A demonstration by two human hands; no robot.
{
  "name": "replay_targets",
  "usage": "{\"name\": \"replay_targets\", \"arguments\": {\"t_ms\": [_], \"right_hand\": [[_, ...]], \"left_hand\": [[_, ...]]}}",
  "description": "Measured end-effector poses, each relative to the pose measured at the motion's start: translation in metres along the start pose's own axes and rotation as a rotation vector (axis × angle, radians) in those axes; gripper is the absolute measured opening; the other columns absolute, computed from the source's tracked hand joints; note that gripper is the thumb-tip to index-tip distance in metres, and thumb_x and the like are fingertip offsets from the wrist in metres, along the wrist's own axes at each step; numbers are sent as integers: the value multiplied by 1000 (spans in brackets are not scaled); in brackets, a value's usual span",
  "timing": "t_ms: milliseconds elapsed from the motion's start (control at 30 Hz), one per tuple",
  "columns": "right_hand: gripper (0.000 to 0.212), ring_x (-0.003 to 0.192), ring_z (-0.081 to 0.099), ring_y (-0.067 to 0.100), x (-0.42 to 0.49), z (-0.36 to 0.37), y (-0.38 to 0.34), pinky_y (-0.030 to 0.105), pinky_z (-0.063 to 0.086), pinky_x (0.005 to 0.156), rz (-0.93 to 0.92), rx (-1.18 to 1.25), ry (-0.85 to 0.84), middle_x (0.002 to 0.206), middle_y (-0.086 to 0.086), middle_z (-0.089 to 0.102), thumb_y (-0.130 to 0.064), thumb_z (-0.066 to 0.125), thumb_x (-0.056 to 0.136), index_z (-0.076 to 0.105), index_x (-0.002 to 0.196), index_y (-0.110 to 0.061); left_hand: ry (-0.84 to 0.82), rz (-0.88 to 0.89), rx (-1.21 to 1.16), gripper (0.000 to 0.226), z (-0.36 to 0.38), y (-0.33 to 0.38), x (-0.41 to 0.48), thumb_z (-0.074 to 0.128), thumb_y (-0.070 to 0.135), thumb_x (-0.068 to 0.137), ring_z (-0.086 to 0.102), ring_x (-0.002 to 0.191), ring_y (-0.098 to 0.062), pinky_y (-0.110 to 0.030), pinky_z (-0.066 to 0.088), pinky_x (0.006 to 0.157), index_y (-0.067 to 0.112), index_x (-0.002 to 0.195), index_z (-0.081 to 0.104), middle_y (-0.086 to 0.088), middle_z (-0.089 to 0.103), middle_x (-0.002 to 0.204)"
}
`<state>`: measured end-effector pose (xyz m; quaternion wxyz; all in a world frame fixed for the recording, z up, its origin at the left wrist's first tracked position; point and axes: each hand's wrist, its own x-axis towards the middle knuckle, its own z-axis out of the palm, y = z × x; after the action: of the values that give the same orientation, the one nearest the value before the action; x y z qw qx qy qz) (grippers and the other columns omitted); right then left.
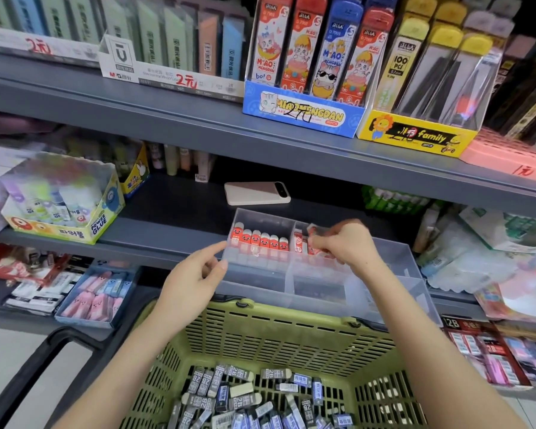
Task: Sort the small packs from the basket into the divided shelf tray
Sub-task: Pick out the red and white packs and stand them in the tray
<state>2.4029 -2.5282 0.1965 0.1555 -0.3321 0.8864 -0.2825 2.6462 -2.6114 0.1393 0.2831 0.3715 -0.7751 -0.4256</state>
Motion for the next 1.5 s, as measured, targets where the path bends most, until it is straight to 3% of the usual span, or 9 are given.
{"name": "replay_targets", "arguments": {"t_ms": [300, 400, 500, 633, 800, 1000, 1067, 1333, 1500], "right_hand": [[41, 61, 47, 24, 10, 14, -5, 24, 32, 50, -52, -266, -104, 54, 3, 43, -30, 65, 80, 46, 49, -11], [34, 71, 51, 26, -2, 13, -5, 26, 39, 61, -106, -291, -47, 66, 6, 53, -31, 64, 82, 55, 56, -11], [19, 76, 57, 21, -32, 16, -5, 30, 43, 69, -267, -196, 147, 72, 3, 64, -31, 65, 82, 67, 71, -15], [22, 55, 46, 1, -90, 28, 11, 24, 37, 58, -439, 79, -31, 59, -9, 56, -30, 70, 81, 60, 62, -25], [18, 61, 53, 12, -144, 58, 50, 21, 40, 63, -736, -96, 158, 63, -2, 62, -23, 72, 80, 66, 67, -11], [31, 99, 58, 21, -212, 154, 91, 38, 45, 90, -697, -114, -661, 103, 6, 69, -32, 65, 86, 69, 108, -10], [37, 107, 54, 23, -228, 189, 91, 39, 43, 93, -786, -151, -799, 113, 8, 65, -31, 65, 86, 64, 117, -10], [65, 101, 38, 20, -243, 262, 67, 32, 32, 80, -916, -373, -752, 113, 1, 57, -61, 62, 74, 56, 123, -18], [48, 107, 37, 19, -241, 266, 58, 35, 28, 88, -892, -487, -724, 116, -2, 55, -53, 64, 77, 64, 111, -19]], "left_hand": [[-5, -21, -36, 37, 1, -1, 0, 54, 16, 94, 58, 76, -28, -26, 45, 74, 25, 131, 54, -4, 56, 71], [-19, -4, -24, 37, 0, 0, -2, 52, 18, 95, 59, 77, -27, -27, 45, 75, 25, 132, 53, -3, 56, 73], [-10, 8, -13, 35, -2, 2, -4, 52, 19, 96, 59, 78, -24, -20, 43, 73, 25, 130, 54, -2, 56, 74], [53, 22, -43, 27, -5, 3, -12, 54, 14, 94, 61, 81, -24, -26, 48, 77, 21, 119, 62, -1, 61, 79], [105, 55, -54, 24, -16, 0, -35, 59, 10, 91, 58, 83, 3, -6, 41, 77, 21, 112, 65, 9, 65, 90], [80, 100, -11, 20, -41, -10, -69, 59, 6, 92, 61, 92, -10, -15, 45, 85, 19, 106, 65, 0, 66, 101], [60, 92, -12, 19, -46, -15, -82, 59, 6, 91, 61, 92, -14, -18, 46, 84, 18, 104, 66, -1, 66, 101], [34, 142, -31, 18, -53, -23, -111, 59, 11, 87, 60, 86, -12, -20, 47, 82, 25, 98, 64, 11, 62, 95], [36, 129, -44, 27, -52, -22, -111, 61, 2, 88, 60, 86, -12, -17, 46, 79, 27, 97, 64, 7, 63, 95]]}}
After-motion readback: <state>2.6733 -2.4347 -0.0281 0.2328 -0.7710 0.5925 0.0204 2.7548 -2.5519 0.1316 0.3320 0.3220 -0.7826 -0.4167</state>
